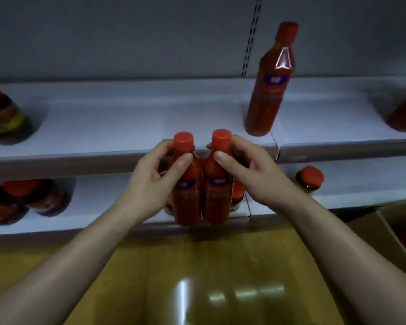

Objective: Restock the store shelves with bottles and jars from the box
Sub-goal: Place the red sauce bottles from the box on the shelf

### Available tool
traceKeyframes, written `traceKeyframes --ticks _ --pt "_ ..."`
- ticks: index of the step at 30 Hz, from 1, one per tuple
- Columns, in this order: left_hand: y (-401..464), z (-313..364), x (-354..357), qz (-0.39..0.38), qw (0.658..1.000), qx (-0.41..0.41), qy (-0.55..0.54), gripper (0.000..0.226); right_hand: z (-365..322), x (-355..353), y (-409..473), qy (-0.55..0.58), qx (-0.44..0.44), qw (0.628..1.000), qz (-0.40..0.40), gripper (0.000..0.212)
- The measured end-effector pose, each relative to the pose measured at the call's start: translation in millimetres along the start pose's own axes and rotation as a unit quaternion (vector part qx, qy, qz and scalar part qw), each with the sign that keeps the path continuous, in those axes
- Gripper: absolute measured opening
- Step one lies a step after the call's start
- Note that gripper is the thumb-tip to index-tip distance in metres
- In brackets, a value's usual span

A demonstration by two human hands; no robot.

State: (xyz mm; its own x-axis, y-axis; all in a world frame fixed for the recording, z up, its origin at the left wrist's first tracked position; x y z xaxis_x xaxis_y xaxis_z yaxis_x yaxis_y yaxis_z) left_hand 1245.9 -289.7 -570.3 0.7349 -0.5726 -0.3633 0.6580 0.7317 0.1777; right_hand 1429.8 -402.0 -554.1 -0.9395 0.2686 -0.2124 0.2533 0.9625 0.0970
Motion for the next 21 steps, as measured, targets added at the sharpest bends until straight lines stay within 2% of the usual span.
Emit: traceKeyframes --ticks 6,12,18,19,21 --pt "14.3 16.5 -6.7 -0.009 1.0 0.017 0.022 0.033 -8.9 -5.7 8.4 -0.013 -0.038 0.998 0.042 0.025" --pt "48.2 83.8 -33.6 -0.004 0.999 0.041 -0.023 0.033 -75.5 -27.8 34.5 -0.01 -0.083 0.993 0.079 0.033" --pt "97.3 104.7 -49.3 0.025 0.997 0.066 -0.023 0.032 -115.4 -47.9 73.0 -0.029 -0.109 0.988 0.102 0.029" --pt "105.8 103.8 -49.4 0.025 0.998 0.061 -0.022 0.038 -117.9 -50.5 80.9 -0.035 -0.109 0.988 0.102 0.029" --pt "121.7 95.2 -47.1 0.039 0.999 0.034 -0.013 0.066 -111.7 -54.6 96.3 -0.059 -0.08 0.989 0.111 0.035"
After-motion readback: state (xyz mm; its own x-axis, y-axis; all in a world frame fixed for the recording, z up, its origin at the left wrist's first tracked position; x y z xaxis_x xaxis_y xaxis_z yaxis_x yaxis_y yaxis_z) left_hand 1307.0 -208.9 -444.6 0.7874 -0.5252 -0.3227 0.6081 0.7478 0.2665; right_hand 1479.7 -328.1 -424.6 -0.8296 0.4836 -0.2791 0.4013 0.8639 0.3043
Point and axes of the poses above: each hand's wrist, its own y-axis towards the middle knuckle, its own x-axis out of the palm, z = x × y, the point moved 2 cm from there along y, towards the middle knuckle, and after that the axes turned 5 degrees about y, right-handed, at the moved point
